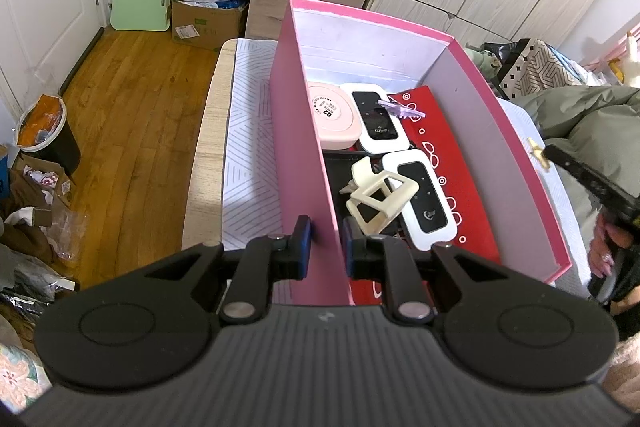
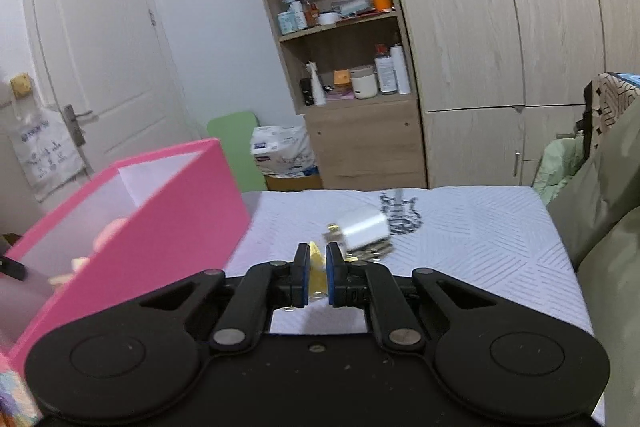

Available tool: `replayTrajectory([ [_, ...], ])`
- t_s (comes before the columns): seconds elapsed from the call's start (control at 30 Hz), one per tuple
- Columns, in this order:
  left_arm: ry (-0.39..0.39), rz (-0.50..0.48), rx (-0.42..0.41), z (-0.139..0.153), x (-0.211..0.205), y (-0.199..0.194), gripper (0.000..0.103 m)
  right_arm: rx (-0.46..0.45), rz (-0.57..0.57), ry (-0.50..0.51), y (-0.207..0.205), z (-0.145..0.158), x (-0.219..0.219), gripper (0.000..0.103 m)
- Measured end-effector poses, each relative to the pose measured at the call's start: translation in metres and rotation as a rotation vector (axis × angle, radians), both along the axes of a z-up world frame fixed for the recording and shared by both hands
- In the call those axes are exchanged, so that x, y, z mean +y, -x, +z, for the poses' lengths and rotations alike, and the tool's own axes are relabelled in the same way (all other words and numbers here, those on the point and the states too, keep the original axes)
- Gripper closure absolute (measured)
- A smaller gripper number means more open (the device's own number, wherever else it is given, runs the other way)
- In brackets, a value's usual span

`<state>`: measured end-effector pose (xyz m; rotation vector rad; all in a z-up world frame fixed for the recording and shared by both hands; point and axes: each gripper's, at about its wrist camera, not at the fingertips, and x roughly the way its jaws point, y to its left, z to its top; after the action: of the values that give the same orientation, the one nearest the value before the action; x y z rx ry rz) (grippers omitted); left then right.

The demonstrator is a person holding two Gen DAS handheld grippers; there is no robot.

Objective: Organize rigid objects
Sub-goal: 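Carry the yellow starfish into the box and release it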

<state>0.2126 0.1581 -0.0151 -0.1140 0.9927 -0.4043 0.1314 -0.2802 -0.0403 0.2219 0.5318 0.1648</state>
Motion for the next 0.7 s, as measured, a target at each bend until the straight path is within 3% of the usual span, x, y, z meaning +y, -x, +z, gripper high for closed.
replayTrajectory([
  [0.23, 0.006, 0.003, 0.000, 0.000, 0.002, 0.001, 0.088, -0.069, 0.124, -0.076, 0.021, 0.039, 0.028, 0.092],
  [0.43, 0.011, 0.007, 0.000, 0.000, 0.002, 0.001, 0.088, -0.032, 0.320, -0.145, 0.013, 0.065, 0.066, 0.092],
  [0.53, 0.010, 0.007, 0.001, 0.000, 0.002, 0.001, 0.088, -0.021, 0.374, -0.106, 0.003, 0.068, 0.086, 0.092],
  [0.7, -0.017, -0.006, 0.002, 0.002, -0.001, 0.000, 0.088, 0.024, 0.430, 0.040, -0.027, 0.064, 0.120, 0.092],
])
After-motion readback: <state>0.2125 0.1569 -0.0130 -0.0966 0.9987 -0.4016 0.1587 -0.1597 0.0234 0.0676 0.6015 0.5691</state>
